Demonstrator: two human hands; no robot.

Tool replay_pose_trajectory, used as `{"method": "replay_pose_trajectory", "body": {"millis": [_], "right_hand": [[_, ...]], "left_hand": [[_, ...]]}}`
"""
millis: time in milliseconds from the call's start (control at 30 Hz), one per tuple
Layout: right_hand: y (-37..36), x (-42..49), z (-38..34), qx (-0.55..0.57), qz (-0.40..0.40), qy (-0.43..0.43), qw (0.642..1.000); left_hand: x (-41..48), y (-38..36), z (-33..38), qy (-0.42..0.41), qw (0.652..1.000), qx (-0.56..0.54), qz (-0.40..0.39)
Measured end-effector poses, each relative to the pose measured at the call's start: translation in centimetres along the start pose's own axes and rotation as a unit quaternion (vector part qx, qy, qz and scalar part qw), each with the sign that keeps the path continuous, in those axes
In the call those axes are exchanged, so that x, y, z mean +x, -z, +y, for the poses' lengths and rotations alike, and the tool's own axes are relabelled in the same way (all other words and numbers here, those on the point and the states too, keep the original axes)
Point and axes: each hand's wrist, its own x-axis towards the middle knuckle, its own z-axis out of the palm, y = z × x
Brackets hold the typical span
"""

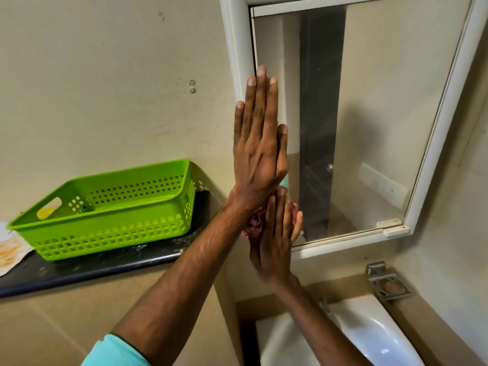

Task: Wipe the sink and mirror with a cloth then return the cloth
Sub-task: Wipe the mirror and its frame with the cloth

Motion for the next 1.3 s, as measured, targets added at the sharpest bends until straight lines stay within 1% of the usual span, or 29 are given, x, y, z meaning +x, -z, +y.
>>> {"method": "replay_pose_trajectory", "body": {"millis": [67, 167, 233, 367, 433, 600, 700, 833, 933, 1133, 1300], "right_hand": [[0.2, 1.4, 0.0, -0.014, 0.008, 0.009, 1.000], [0.5, 2.1, 0.8, -0.014, 0.009, 0.046, 0.999], [0.4, 0.5, 1.9, -0.010, -0.001, 0.051, 0.999], [0.1, -5.3, 4.7, -0.040, -0.046, 0.062, 0.996], [0.4, -5.8, 4.9, -0.042, -0.057, 0.067, 0.995], [0.9, -1.8, 2.9, -0.023, -0.026, 0.049, 0.998], [0.1, -2.4, 2.7, -0.007, -0.019, 0.027, 0.999], [-0.8, -8.5, 4.7, -0.037, -0.052, 0.024, 0.998], [-0.9, -11.1, 5.5, -0.068, -0.067, 0.021, 0.995], [0.0, -10.5, 5.7, -0.070, -0.100, 0.014, 0.992], [1.1, -8.1, 5.2, -0.052, -0.095, -0.033, 0.994]], "left_hand": [[0.0, 0.0, 0.0, 0.000, 1.000, -0.005, -0.003], [-0.1, -0.1, -0.2, 0.001, 1.000, -0.002, 0.004], [-0.1, -0.2, -0.1, 0.002, 1.000, 0.000, 0.011], [0.0, -0.1, 0.1, 0.001, 1.000, -0.002, 0.015], [0.0, -0.1, 0.2, 0.002, 1.000, -0.001, 0.017], [-0.6, -0.4, 0.2, 0.001, 1.000, 0.013, 0.015], [-1.0, -0.6, 0.2, 0.002, 1.000, 0.023, 0.020], [-0.9, -0.6, 0.3, 0.004, 0.999, 0.030, 0.022], [-1.1, -0.6, 0.4, 0.004, 0.999, 0.038, 0.021], [-1.4, -0.5, 0.5, 0.001, 0.999, 0.051, 0.012], [-3.0, -0.8, 0.9, -0.008, 0.996, 0.083, -0.017]]}}
